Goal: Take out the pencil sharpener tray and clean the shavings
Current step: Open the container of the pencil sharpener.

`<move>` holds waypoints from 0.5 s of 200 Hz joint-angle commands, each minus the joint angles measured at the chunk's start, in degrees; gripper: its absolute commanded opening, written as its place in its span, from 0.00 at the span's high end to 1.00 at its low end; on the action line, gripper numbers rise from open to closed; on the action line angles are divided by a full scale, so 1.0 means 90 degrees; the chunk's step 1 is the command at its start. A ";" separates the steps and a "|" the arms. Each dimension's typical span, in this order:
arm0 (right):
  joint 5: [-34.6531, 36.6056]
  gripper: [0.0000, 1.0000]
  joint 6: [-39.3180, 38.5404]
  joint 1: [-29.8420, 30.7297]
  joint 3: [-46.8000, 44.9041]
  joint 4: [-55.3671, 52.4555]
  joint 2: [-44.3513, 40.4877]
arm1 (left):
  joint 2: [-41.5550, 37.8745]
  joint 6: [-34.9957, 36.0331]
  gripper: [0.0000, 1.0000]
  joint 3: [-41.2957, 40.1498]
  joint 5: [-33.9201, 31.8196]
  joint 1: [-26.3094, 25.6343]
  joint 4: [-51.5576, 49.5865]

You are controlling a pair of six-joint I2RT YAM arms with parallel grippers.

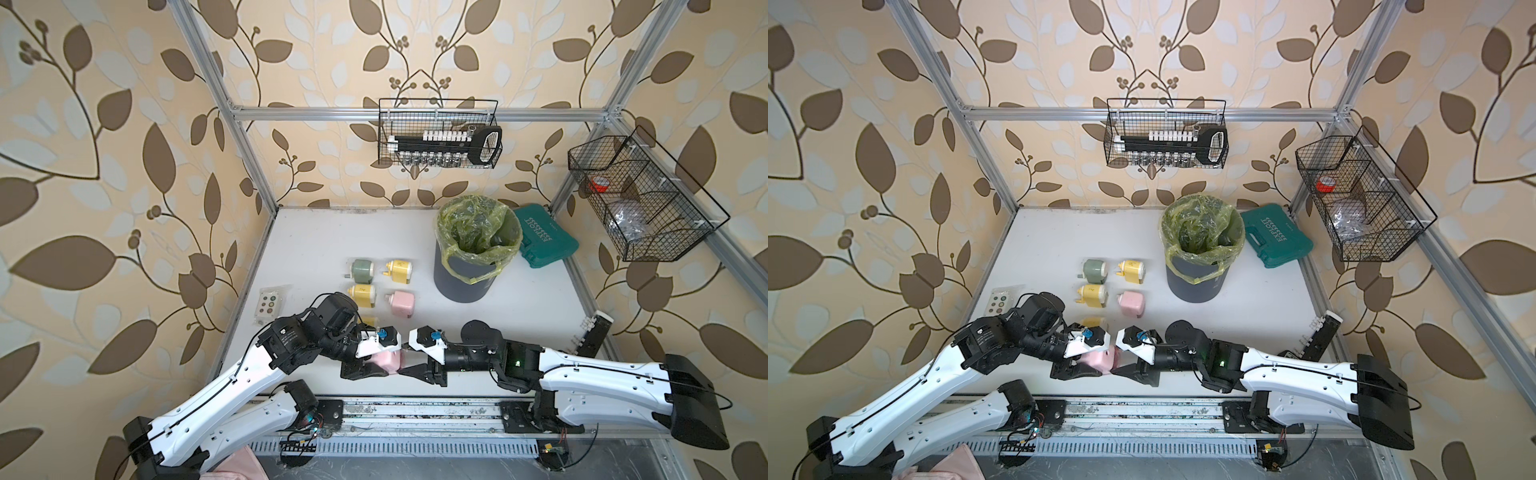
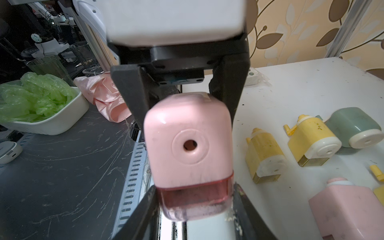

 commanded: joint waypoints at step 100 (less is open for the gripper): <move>-0.0105 0.25 -0.0176 0.0021 -0.0072 0.0124 -0.0141 | -0.0162 0.0030 1.00 -0.0017 0.0321 0.0009 0.0208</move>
